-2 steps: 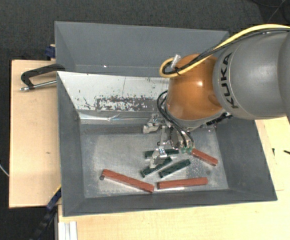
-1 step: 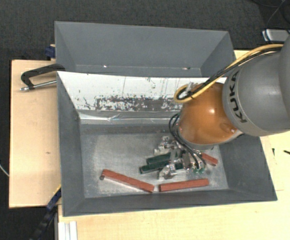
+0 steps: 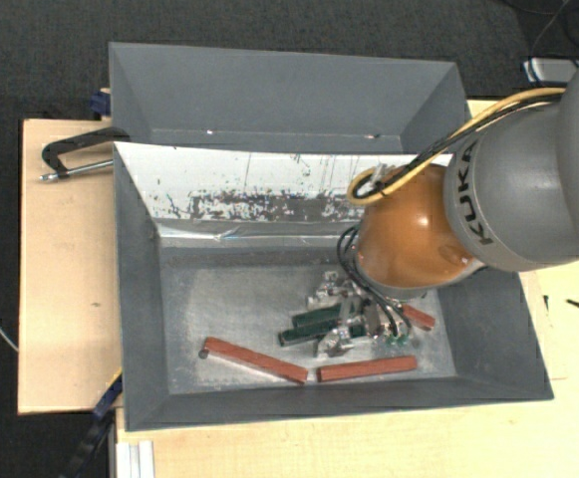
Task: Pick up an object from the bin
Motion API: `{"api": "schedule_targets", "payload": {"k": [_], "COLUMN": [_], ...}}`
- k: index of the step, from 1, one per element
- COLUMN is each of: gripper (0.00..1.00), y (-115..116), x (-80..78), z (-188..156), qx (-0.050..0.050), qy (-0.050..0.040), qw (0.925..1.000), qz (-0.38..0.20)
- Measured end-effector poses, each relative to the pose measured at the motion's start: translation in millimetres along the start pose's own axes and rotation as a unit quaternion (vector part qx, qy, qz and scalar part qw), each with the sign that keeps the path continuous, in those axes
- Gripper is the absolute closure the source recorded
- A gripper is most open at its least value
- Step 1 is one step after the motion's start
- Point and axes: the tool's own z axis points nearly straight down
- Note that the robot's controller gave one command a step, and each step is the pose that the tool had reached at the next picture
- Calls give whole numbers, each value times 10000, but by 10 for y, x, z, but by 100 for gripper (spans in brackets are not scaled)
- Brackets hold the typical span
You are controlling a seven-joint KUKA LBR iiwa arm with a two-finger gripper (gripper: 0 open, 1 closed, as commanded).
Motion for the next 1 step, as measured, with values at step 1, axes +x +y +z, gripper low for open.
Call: {"api": "schedule_targets", "payload": {"k": [1], "gripper": [100], "y": [4], "x": [17], "z": [-1887], "qx": [8], "qy": [-19], "qw": [9999], "qz": [-106]}}
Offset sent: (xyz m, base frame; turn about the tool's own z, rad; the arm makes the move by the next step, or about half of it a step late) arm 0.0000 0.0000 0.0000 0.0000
